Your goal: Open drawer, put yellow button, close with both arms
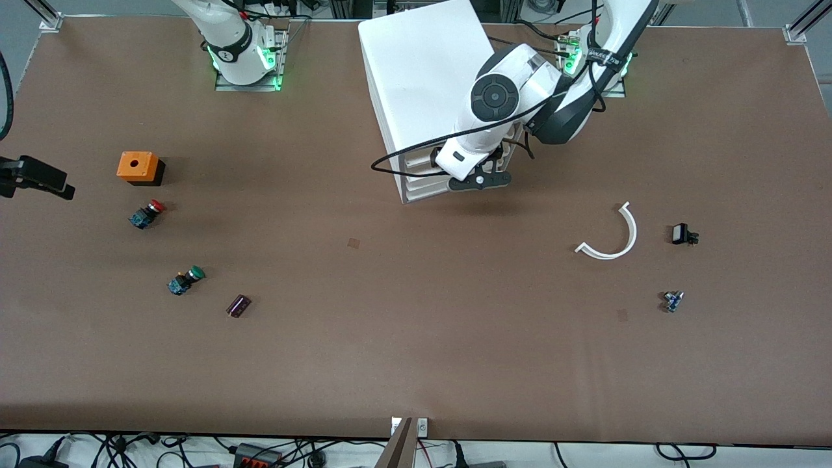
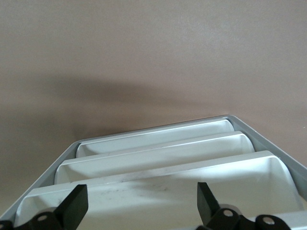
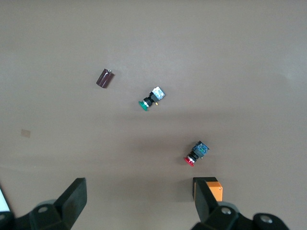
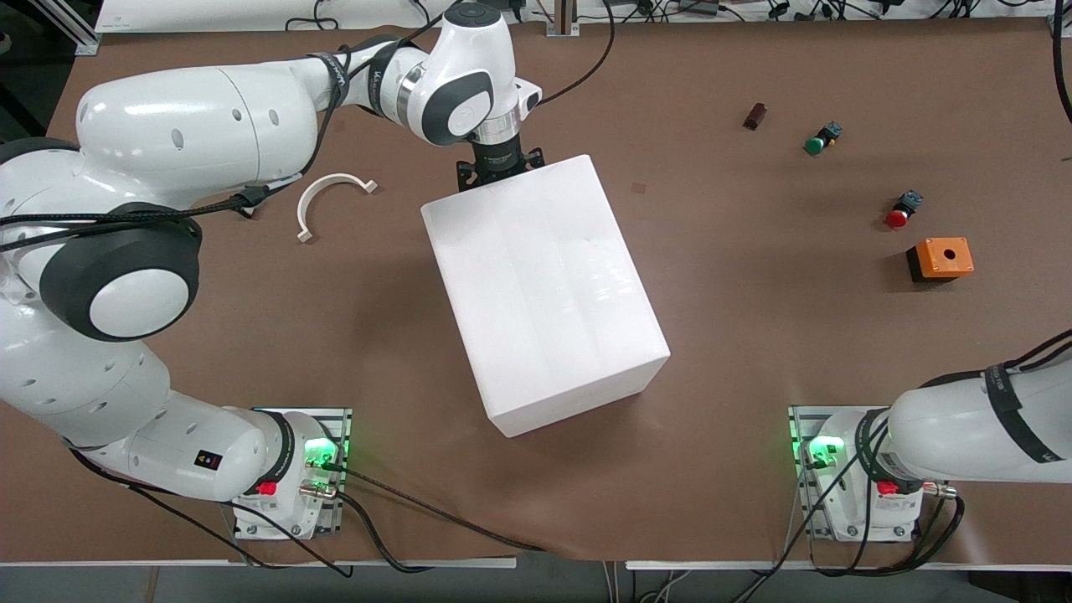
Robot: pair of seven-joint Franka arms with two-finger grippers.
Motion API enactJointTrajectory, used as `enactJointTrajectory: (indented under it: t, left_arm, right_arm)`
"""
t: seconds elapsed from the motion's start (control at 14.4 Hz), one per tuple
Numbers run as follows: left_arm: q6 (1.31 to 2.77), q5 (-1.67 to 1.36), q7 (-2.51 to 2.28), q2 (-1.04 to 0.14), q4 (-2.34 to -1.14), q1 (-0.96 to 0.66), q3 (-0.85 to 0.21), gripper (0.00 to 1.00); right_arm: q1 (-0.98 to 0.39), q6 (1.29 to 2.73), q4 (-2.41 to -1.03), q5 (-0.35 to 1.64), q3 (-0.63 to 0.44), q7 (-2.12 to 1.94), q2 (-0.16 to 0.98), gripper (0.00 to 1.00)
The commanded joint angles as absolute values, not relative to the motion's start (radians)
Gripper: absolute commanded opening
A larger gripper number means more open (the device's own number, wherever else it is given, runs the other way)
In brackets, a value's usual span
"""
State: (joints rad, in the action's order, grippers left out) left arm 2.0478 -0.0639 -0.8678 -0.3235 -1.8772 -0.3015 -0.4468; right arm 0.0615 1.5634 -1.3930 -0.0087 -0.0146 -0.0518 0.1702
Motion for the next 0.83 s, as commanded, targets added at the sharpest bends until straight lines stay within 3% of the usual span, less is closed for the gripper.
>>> enactJointTrajectory:
  t: [0.0, 0.21, 0.42, 0.77]
  left_arm:
    - [2.028, -0.081, -0.854, -0.288, -1.895, -0.281, -0.462, 1.00]
    - [2.028, -0.065, -0.824, -0.296, -1.859, -0.227, -0.457, 1.00]
    - [2.022, -0.011, -0.731, -0.298, -1.790, -0.132, -0.448, 1.00]
    - [1.860, 0.130, -0.365, -0.293, -1.640, 0.026, -0.448, 1.00]
  right_arm:
    - [0.072, 1.672, -1.656, -0.025, 0.003, -0.044, -0.016, 1.00]
    - [0.072, 1.700, -1.762, -0.020, 0.005, -0.043, -0.097, 1.00]
    - [0.074, 1.694, -1.758, -0.014, 0.003, -0.041, -0.097, 1.00]
    - [0.075, 1.681, -1.747, -0.009, 0.002, -0.041, -0.091, 1.00]
